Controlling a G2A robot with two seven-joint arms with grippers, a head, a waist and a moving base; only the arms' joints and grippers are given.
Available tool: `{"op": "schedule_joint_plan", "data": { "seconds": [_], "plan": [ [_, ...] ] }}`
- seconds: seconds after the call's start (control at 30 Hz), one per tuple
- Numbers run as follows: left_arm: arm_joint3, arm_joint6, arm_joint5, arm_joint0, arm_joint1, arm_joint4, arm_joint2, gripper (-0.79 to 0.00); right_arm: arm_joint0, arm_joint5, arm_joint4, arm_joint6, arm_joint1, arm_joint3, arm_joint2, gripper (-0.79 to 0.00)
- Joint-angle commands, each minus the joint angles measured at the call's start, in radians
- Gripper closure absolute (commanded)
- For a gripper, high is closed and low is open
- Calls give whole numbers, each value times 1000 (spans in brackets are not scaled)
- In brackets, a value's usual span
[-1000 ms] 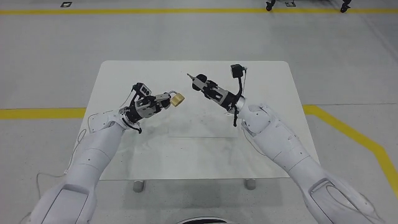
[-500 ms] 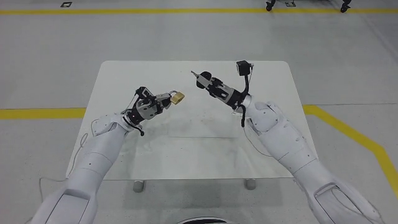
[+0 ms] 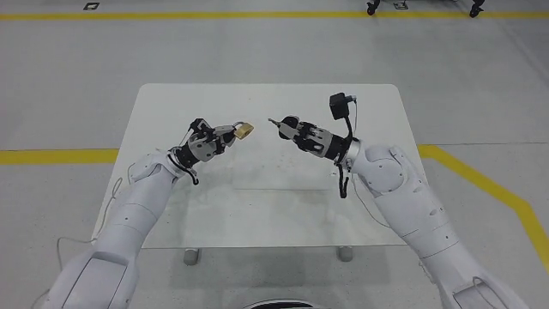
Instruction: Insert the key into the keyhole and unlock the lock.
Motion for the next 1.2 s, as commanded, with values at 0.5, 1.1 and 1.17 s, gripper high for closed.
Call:
{"op": "schedule_joint_plan", "data": {
  "seconds": [0.5,1.1,1.17],
  "plan": [
    [35,-41,-8,-3,-12,25,-7,0,10,-30,-270,31,7,-68,-28,0],
    [23,-18,-20,-5,-25,77,-2,0,-90,139,-1241,137,44,-508,-104,0],
    [19,-11,-17,-5,-26,83,-1,0,-92,154,-1297,145,42,-514,-133,0]
  ]
}}
